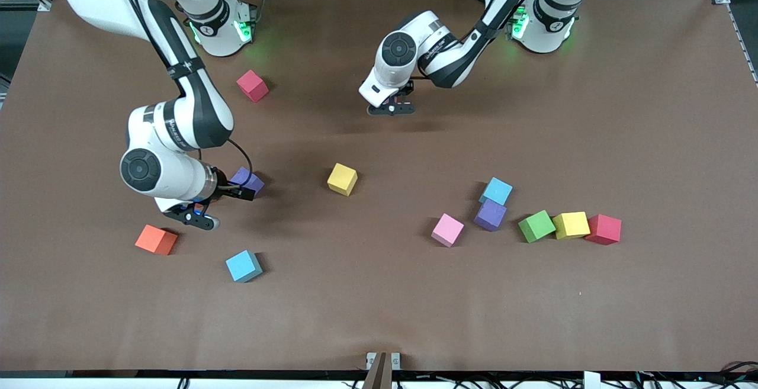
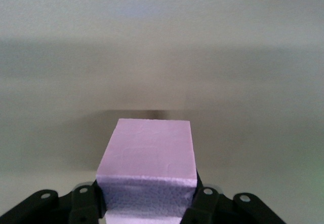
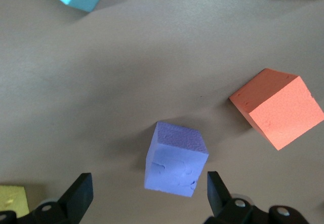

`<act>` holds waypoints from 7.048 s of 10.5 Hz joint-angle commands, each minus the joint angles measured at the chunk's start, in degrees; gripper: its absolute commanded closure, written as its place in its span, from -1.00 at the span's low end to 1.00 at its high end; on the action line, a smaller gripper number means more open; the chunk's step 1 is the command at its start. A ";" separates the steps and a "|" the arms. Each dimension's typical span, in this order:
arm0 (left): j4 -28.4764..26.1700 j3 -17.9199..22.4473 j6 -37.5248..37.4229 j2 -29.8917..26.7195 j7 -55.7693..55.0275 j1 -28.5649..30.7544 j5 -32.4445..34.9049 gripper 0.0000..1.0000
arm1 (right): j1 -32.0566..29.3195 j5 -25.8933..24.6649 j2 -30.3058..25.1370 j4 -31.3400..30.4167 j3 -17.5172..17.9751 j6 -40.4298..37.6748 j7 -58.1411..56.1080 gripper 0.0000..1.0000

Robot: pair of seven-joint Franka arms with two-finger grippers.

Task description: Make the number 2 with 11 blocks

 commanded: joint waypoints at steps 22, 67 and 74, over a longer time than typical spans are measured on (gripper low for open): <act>4.80 4.21 -11.27 6.12 -0.70 -7.15 -0.57 -0.09 | -2.03 4.82 -4.98 -16.48 -0.14 16.38 11.58 -1.00; 38.91 16.78 -13.11 18.95 -9.32 16.22 3.39 -1.00 | 37.43 -0.08 -10.59 -10.50 5.30 -3.22 -25.01 1.00; 39.18 17.13 -11.89 21.76 -16.08 16.48 3.21 -1.00 | 37.00 -7.75 -10.52 -16.47 8.56 8.61 -60.25 1.00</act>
